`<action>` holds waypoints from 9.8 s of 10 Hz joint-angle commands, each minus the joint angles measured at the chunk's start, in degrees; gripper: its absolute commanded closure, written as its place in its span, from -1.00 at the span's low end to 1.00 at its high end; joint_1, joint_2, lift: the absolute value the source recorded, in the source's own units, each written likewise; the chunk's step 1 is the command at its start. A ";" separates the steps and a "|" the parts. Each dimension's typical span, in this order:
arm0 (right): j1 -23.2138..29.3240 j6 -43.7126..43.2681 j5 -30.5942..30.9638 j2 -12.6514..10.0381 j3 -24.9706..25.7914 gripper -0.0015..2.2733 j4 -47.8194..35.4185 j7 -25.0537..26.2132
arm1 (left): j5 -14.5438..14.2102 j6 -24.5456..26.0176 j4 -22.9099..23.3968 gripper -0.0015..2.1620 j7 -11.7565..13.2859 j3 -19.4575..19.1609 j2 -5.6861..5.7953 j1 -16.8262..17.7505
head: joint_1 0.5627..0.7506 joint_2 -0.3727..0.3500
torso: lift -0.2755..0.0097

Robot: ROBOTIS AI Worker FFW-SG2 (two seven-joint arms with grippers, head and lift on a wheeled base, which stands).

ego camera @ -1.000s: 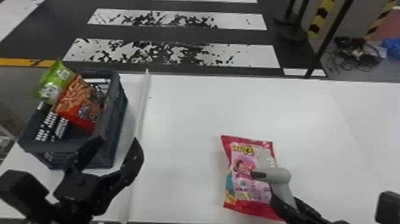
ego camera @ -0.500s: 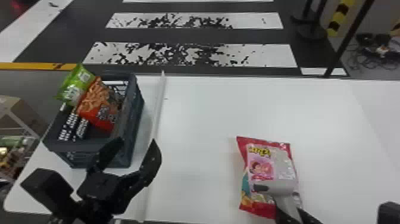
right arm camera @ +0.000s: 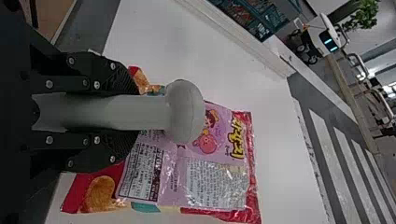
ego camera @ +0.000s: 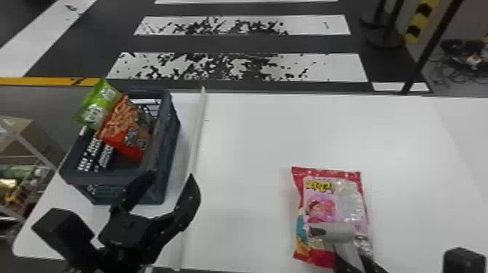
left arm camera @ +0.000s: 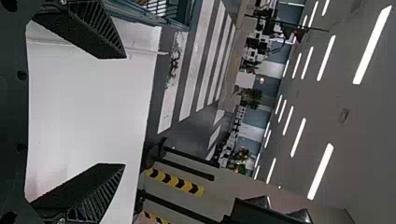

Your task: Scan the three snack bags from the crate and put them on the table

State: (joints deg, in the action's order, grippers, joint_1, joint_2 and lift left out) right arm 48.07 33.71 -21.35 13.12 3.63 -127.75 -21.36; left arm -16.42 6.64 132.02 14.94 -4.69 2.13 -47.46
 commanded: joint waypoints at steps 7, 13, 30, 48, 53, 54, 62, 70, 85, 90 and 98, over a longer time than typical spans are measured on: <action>-4.48 6.33 -9.41 -0.81 12.54 0.97 -2.15 -0.09 | -0.19 0.00 0.26 -0.97 0.09 -0.40 -0.02 0.00 | 0.41 0.12 | 0.28; -14.85 1.23 -7.65 -1.78 23.00 0.97 13.14 1.93 | -0.10 4.04 0.08 -0.97 0.61 0.65 1.03 3.25 | 0.41 -0.62 | 0.28; -21.00 38.14 -8.00 2.35 25.19 -0.93 3.91 -13.80 | 0.07 6.15 0.43 -0.97 0.53 1.62 1.74 4.13 | 0.41 -0.69 | 0.28; -32.78 29.53 -3.17 4.37 9.29 0.96 27.20 -27.16 | 0.51 4.40 -0.88 -0.97 0.88 1.09 1.83 3.43 | 0.41 -0.11 | 0.28; -33.48 38.85 -19.43 4.11 22.91 0.96 21.05 -25.40 | 0.42 4.40 -1.50 -0.97 0.61 1.35 1.74 3.78 | 0.41 -0.14 | 0.28; -34.97 38.85 -24.70 3.93 27.39 0.96 22.19 -22.68 | 0.60 4.40 -1.41 -0.97 0.61 1.44 1.74 3.87 | 0.41 -0.20 | 0.28; -46.22 3.16 -28.48 5.08 41.72 0.96 56.21 3.43 | 2.53 4.92 -2.73 -0.97 0.09 3.73 1.65 4.39 | 0.41 -0.94 | 0.28; -46.05 -9.84 -20.48 6.04 35.30 -0.98 59.99 21.27 | 2.53 4.75 -2.20 -0.97 0.09 4.25 1.65 4.04 | 0.41 -0.94 | 0.28; -6.41 -30.41 10.54 -5.65 -11.28 -0.92 -0.66 29.18 | 3.94 5.80 -1.85 -0.97 -0.79 6.28 2.09 4.04 | 0.41 -0.35 | 0.28; -3.51 -39.73 10.10 -4.06 -12.16 -0.92 3.82 30.50 | 1.30 2.29 0.52 -0.97 -3.34 0.91 1.91 2.90 | 0.41 -0.07 | 0.28; -4.30 -41.31 10.10 -1.87 -12.25 -0.93 7.25 30.50 | -9.86 8.62 -6.51 -0.96 -9.84 -13.59 1.03 15.47 | 0.41 0.60 | 0.28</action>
State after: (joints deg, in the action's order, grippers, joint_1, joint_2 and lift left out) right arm 43.87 -7.49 -11.25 11.15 -8.61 -120.77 9.14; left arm -25.76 13.59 125.68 5.06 -17.47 3.16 -32.79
